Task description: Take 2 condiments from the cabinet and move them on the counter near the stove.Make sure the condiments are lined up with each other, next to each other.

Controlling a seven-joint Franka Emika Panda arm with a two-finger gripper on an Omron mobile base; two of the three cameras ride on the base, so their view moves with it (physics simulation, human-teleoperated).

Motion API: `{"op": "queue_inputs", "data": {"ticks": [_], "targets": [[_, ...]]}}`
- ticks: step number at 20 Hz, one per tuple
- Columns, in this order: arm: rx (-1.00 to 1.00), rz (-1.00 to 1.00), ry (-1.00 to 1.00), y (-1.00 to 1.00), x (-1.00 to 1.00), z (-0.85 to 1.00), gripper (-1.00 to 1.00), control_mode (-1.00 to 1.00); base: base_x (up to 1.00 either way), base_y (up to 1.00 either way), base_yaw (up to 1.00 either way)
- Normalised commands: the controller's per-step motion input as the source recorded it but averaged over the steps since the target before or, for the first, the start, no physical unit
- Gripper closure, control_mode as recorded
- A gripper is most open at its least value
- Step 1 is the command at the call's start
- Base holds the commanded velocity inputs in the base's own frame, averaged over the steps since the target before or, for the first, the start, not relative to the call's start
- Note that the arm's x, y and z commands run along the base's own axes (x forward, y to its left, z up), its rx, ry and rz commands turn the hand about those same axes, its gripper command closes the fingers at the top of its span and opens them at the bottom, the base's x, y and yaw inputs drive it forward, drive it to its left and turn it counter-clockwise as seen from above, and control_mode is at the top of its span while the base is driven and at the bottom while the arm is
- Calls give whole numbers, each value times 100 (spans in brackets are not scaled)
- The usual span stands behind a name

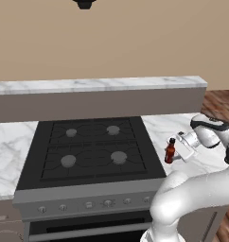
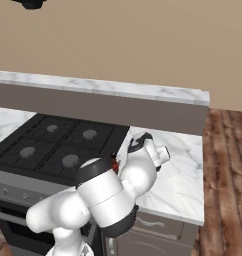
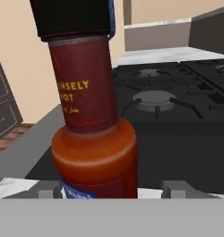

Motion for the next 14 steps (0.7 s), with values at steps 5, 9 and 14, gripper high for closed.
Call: {"op": "queue_inputs", "data": {"ticks": [5,9,14], "targets": [[0,0,0,0,0,-1,-100,-100,0,0,0],[2,0,0,0,0,0,-100,-100,0,0,0],[4,0,0,-16,0,1,-100,-100,0,0,0]]}}
